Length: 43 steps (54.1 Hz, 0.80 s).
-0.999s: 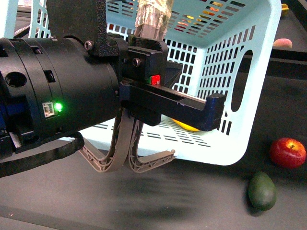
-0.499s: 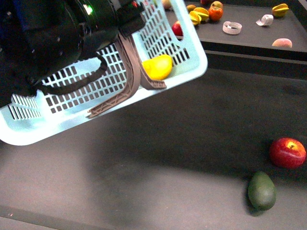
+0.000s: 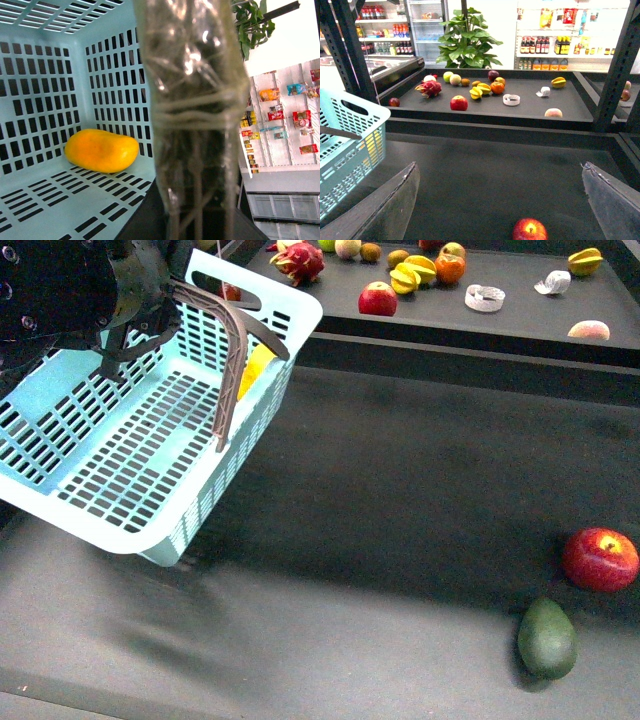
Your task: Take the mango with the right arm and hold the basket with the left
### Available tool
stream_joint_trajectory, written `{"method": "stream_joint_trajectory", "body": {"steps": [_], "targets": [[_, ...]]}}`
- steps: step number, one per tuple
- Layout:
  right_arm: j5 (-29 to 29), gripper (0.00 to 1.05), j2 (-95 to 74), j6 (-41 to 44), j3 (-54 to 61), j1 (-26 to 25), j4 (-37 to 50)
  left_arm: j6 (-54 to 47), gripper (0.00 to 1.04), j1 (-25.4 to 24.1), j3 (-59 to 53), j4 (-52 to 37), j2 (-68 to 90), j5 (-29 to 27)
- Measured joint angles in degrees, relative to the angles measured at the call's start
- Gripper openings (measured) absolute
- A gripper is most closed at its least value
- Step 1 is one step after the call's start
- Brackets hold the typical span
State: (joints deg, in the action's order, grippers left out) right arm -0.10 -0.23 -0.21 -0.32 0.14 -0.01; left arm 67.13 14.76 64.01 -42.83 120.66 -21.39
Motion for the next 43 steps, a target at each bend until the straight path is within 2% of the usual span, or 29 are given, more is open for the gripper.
{"method": "stream_joint_trajectory", "body": {"steps": [34,36,43], "targets": [[0.0,0.97,0.0,0.0,0.0,0.0,0.0,7.93,0.07,-3.19,7.5,10.38,7.19,-2.12],[0.0,0.97,0.0,0.0,0.0,0.0,0.0,8.0,0.09,-3.21,7.5,10.45,7.19,-2.14],[-0.02,0.97,0.0,0.0,0.0,0.0,0.0,3.32,0.33,-3.26,7.58,11.72,7.23,-5.18]]}}
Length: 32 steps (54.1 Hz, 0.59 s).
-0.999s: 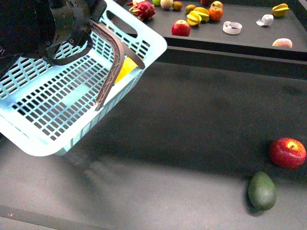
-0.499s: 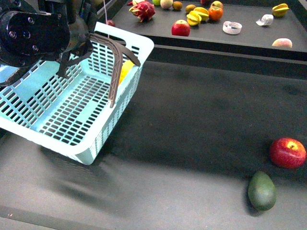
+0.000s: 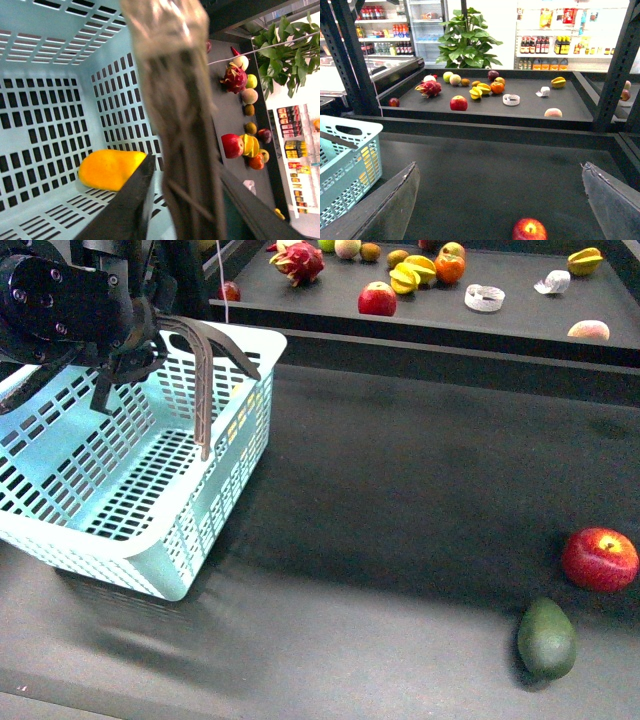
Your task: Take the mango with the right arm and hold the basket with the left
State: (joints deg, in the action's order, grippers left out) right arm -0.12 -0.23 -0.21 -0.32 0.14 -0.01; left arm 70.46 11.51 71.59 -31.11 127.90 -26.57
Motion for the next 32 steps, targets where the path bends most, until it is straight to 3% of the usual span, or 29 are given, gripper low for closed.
{"method": "stream_joint_trajectory", "body": {"steps": [8,20,32], "targets": [[0.02,0.97,0.0,0.0,0.0,0.0,0.0,-4.13,0.58,-0.04,-2.34,-0.04,-1.44,-1.01],[0.02,0.97,0.0,0.0,0.0,0.0,0.0,-8.96,0.99,-0.15,-15.23,-7.54,-11.13,-0.92],[0.02,0.97,0.0,0.0,0.0,0.0,0.0,-16.26,0.99,-2.73,-30.73,-15.37,-24.74,-0.81]]}}
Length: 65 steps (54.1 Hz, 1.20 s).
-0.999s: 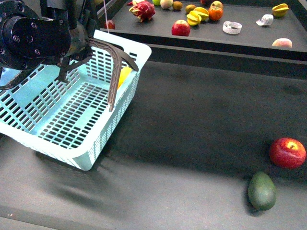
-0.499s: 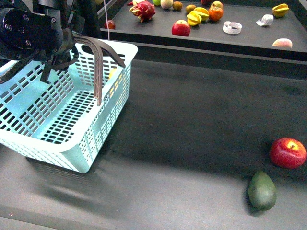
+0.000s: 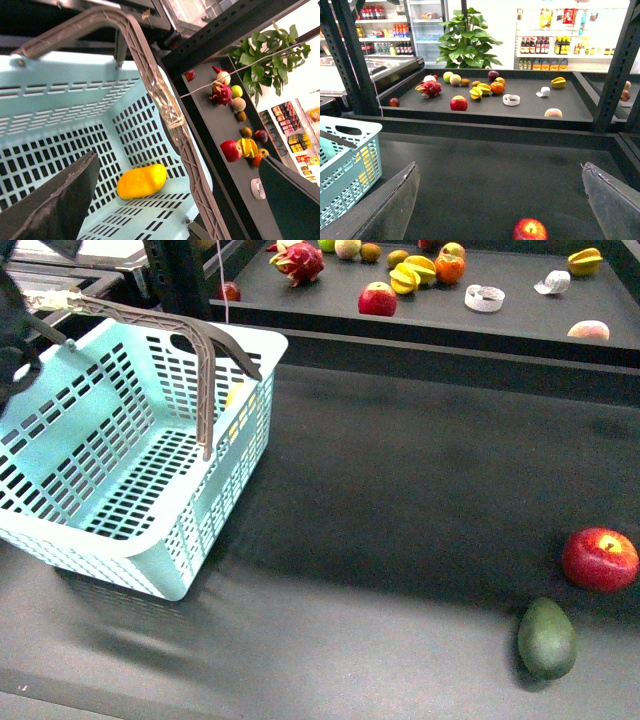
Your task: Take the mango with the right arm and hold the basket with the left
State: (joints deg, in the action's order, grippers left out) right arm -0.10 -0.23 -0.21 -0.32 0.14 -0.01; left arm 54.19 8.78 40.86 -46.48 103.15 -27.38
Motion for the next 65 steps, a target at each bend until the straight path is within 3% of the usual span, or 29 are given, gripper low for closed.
{"method": "stream_joint_trajectory", "body": {"steps": [13,20,26,37,39,40,45,48,51,62,65], "targets": [[0.0,0.97,0.0,0.0,0.0,0.0,0.0,-4.55,0.99,-3.52,-17.68,-0.26,-19.85,-0.46],[0.0,0.97,0.0,0.0,0.0,0.0,0.0,-5.97,0.99,-6.34,-24.87,4.96,-31.45,-1.16],[-0.02,0.97,0.0,0.0,0.0,0.0,0.0,-5.49,0.99,-9.4,-27.41,12.87,-40.79,-2.4],[0.0,0.97,0.0,0.0,0.0,0.0,0.0,-5.53,0.98,-9.92,-27.61,12.79,-41.86,-1.22],[0.0,0.97,0.0,0.0,0.0,0.0,0.0,-14.99,0.89,-12.7,-30.86,1.75,-39.34,12.52],[0.0,0.97,0.0,0.0,0.0,0.0,0.0,-17.81,0.85,-13.16,-32.11,-1.9,-38.8,16.76],[0.0,0.97,-0.02,0.0,0.0,0.0,0.0,-36.3,0.67,-13.44,-35.89,-9.11,-40.44,30.73],[0.07,0.97,-0.04,0.02,0.0,0.0,0.0,-43.93,0.56,-12.83,-36.59,-8.22,-43.43,31.47],[-0.02,0.97,0.0,0.0,0.0,0.0,0.02,-48.24,0.46,-10.64,-37.33,-6.23,-46.49,27.65],[0.0,0.97,0.0,0.0,0.0,0.0,0.0,-52.78,0.04,-8.81,-39.5,2.03,-56.81,27.36],[0.0,0.97,0.0,0.0,0.0,0.0,0.0,-53.05,0.04,-8.81,-39.63,4.55,-59.52,27.36]]}}
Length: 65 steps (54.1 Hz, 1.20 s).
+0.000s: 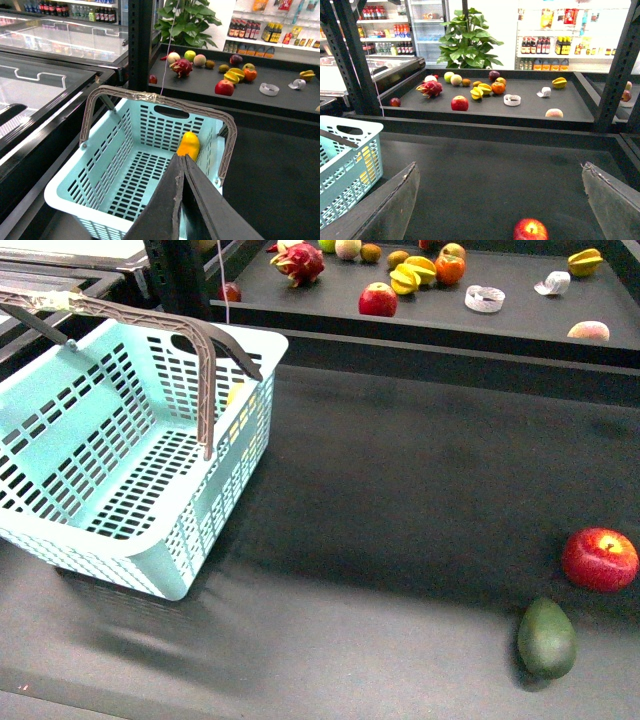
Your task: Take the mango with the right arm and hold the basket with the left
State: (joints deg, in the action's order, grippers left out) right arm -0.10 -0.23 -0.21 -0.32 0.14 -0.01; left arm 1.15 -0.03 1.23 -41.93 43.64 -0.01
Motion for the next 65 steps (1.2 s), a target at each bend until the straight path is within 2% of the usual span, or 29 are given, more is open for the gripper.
{"method": "stream_joint_trajectory", "body": {"steps": [27,58,63,65], "targets": [[0.0,0.97,0.0,0.0,0.0,0.0,0.0,-0.61,0.04,0.0,-0.07,18.69,-20.46,0.0],[0.0,0.97,0.0,0.0,0.0,0.0,0.0,-0.68,0.04,0.0,-0.07,31.58,-33.51,0.0],[0.0,0.97,0.0,0.0,0.0,0.0,0.0,-0.7,0.04,0.0,-0.07,40.39,-40.37,0.02],[-0.02,0.97,0.0,0.0,0.0,0.0,0.0,-0.72,0.04,0.0,-0.07,41.4,-42.42,0.02]]}}
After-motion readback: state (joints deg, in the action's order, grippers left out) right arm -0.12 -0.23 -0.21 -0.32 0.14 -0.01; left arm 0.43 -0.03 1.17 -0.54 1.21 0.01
